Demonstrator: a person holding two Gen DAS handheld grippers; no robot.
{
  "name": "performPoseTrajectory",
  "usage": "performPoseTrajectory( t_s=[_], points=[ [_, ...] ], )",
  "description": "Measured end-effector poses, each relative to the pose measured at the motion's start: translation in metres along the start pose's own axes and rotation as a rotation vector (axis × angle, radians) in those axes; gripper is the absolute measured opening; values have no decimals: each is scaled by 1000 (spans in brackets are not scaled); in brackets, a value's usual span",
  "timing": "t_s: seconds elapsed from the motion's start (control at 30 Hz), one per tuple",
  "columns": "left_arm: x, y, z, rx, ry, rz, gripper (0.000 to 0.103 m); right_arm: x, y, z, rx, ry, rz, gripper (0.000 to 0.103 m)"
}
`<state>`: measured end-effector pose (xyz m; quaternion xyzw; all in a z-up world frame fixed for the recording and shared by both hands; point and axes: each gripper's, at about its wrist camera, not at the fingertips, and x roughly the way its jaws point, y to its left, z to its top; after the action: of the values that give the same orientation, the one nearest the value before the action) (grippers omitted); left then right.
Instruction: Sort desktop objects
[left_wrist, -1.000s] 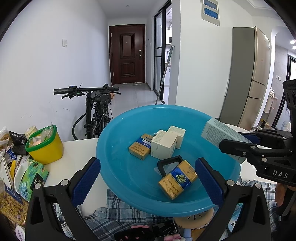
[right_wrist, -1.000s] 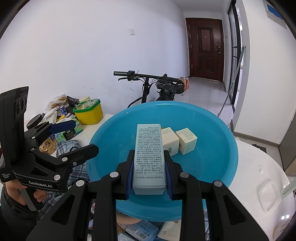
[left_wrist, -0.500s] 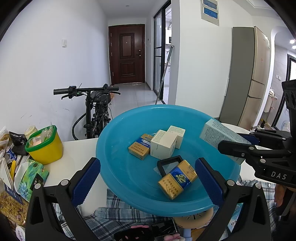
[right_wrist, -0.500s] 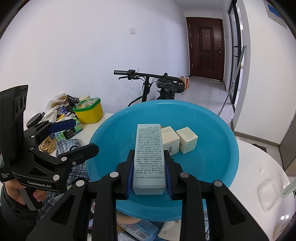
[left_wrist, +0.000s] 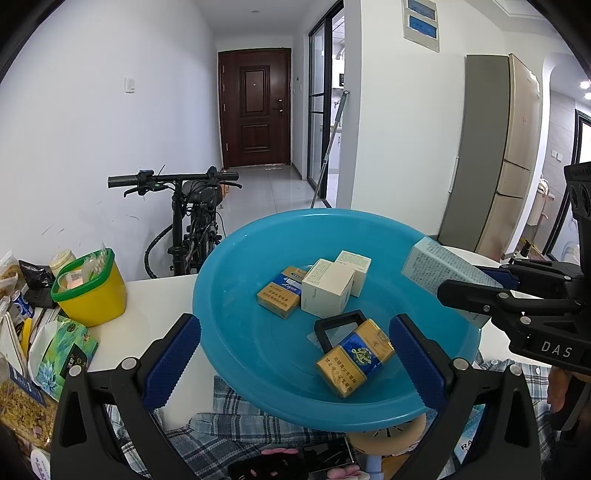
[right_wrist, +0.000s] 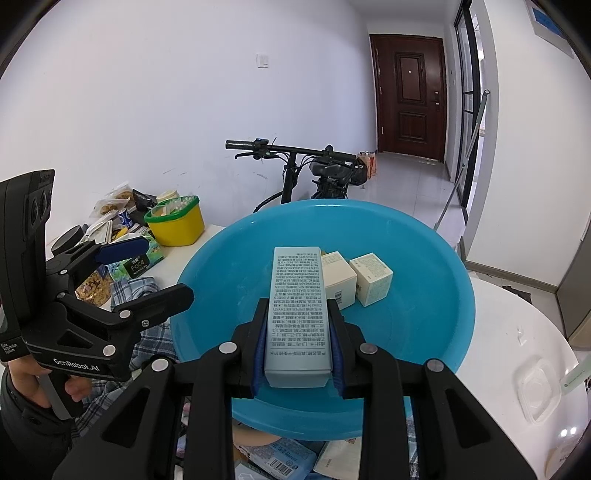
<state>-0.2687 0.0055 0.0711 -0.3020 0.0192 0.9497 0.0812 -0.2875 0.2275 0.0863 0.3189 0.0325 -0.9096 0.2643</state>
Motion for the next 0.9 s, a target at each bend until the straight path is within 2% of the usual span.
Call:
performPoseTrajectory(
  t_s=[0.17, 0.2, 0.23, 0.27, 0.3, 0.37, 0.53, 0.77, 0.9],
  points=[
    [1, 2, 0, -15, 6, -3, 103, -1, -1, 0, 0, -4, -2, 27],
    [1, 2, 0, -16, 6, 1, 103, -1, -1, 1, 0, -4, -4, 32],
    [1, 2, 0, -16, 5, 5, 103, 0, -1, 1, 2, -1, -2, 64],
    [1, 2, 1, -15, 3, 7, 103, 0, -1, 1, 5, 2, -1, 88],
    [1, 2, 1, -14, 2, 10, 103, 0, -2, 1, 4, -7, -20, 101],
    [1, 2, 1, -14, 1, 19, 103, -3, -2, 1, 0, -34, -59, 102],
    [2, 3, 1, -18, 2, 26, 103, -9, -8, 3, 32, -56, -54, 102],
    [3, 1, 1, -3, -4, 34, 103, -5, -12, 5, 60, -31, -71, 103],
    [1, -2, 1, 13, -9, 64, 103, -3, -11, 3, 43, -10, -105, 103]
  ],
)
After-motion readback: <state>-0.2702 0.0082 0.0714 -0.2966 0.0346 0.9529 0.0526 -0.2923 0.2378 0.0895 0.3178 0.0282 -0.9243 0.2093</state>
